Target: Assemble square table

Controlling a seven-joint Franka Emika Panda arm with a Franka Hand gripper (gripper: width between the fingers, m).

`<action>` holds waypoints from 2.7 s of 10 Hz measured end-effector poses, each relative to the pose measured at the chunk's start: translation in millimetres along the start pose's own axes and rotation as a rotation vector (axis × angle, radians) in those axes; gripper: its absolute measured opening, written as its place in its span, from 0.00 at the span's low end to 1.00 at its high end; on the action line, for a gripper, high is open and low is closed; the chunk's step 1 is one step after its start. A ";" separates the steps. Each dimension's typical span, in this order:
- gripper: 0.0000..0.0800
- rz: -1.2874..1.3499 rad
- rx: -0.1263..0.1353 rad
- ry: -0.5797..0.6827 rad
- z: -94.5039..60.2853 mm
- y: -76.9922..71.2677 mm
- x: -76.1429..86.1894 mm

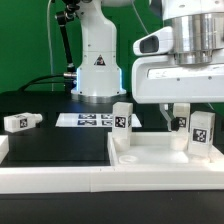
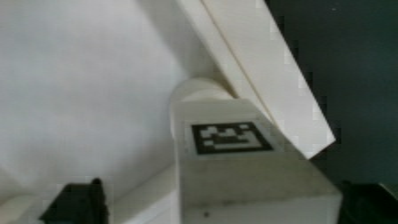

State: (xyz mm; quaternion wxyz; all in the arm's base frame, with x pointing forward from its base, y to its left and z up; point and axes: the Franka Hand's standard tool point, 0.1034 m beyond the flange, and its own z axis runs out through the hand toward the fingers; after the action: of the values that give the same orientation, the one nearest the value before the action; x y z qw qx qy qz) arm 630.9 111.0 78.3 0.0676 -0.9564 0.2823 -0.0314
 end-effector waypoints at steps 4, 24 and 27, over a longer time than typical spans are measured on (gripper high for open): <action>0.36 0.006 0.001 0.000 -2.9 -1.6 2.2; 0.36 1.489 0.037 -0.067 -1.1 4.8 -3.3; 0.36 1.566 0.043 -0.076 -1.0 3.4 -3.4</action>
Offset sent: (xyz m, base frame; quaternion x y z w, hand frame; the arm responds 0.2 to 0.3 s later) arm 0.0026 0.0030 0.0028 -0.0002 0.0005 0.0067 1.0000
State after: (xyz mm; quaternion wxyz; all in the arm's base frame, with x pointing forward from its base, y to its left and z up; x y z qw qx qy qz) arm 626.2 109.9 78.7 0.0984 -0.4779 0.8713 0.0527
